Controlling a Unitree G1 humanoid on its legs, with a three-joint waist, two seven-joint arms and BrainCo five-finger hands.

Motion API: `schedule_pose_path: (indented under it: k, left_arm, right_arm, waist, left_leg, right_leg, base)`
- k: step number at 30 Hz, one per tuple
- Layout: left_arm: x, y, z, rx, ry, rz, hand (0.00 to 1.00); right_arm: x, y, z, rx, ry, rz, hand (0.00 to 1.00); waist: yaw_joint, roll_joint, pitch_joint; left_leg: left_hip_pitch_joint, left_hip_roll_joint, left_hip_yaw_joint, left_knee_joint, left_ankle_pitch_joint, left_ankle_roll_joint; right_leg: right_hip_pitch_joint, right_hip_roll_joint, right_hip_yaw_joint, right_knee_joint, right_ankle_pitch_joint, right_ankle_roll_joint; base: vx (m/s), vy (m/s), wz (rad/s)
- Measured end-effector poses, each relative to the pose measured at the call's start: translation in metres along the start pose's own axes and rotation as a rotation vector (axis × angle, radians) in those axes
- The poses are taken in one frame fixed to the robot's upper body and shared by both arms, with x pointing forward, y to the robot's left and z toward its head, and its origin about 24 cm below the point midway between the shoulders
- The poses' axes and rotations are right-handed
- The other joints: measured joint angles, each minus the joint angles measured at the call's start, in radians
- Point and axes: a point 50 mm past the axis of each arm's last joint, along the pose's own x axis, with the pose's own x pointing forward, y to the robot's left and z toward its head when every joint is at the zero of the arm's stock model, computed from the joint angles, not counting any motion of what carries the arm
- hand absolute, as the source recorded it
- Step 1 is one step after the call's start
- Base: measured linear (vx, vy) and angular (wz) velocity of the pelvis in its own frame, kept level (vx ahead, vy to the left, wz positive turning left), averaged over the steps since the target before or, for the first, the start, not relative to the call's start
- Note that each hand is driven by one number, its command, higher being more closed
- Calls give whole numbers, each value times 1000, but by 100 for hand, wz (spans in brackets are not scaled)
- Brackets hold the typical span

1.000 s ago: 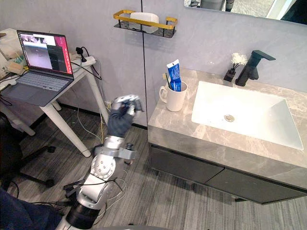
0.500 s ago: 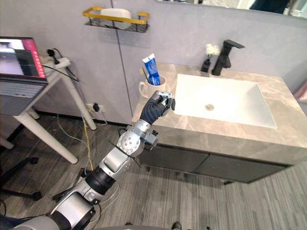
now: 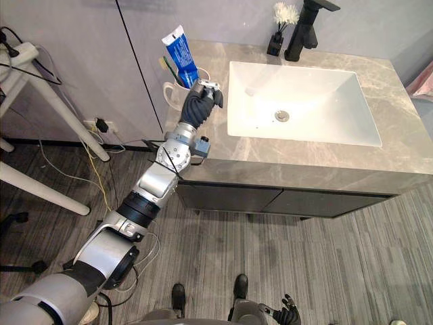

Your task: Organize washtable

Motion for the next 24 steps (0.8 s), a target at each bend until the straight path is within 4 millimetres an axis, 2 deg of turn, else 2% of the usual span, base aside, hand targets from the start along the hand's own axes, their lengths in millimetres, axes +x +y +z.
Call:
schedule_pose_path:
  k: [3, 7, 11, 12, 17, 24]
  left_arm:
    - [1, 10, -10, 3, 50, 57, 100]
    - [1, 18, -11, 20, 54, 97, 100]
    - [-7, 35, -25, 88, 99, 127, 100]
    - [-14, 40, -35, 121, 127, 133, 100]
    - [-36, 42, -60, 155, 224, 135, 100]
    - [-43, 47, -67, 154, 246, 156, 100]
  right_arm:
    - [-1, 1, 2, -4, -18, 4, 0]
    - [-1, 1, 3, -3, -27, 3, 0]
    - [-1, 0, 4, -5, -32, 2, 0]
    - [-1, 0, 4, -5, -33, 2, 0]
    - [-1, -1, 4, -4, -35, 1, 0]
    - [0, 0, 5, -17, -37, 8, 0]
  waist:
    - [-1, -1, 5]
    - [0, -1, 12]
    - [0, 3, 15]
    - [0, 5, 16]
    - [0, 7, 18]
    - [0, 7, 18]
  left_leg:
    - [-8, 0, 2, 2, 0, 0]
    - [-10, 0, 0, 4, 0, 0]
    - [-10, 0, 18, 7, 0, 0]
    - [-10, -1, 21, 7, 0, 0]
    - [-10, 0, 21, 8, 0, 1]
    - [-9, -1, 21, 4, 0, 1]
  right_leg:
    - [-8, 0, 2, -2, 2, 0]
    - [-8, 0, 1, -2, 3, -1]
    - [-3, 3, 7, -27, 23, -11]
    - [0, 4, 8, -38, 31, -10]
    - [0, 7, 7, -40, 34, -14]
    - [10, 18, 5, -61, 45, -16]
  base:
    - [-2, -2, -2]
    - [-8, 0, 0]
    - [-34, 0, -9]
    - [-47, -2, -10]
    - [-38, -1, -2]
    - [0, 0, 0]
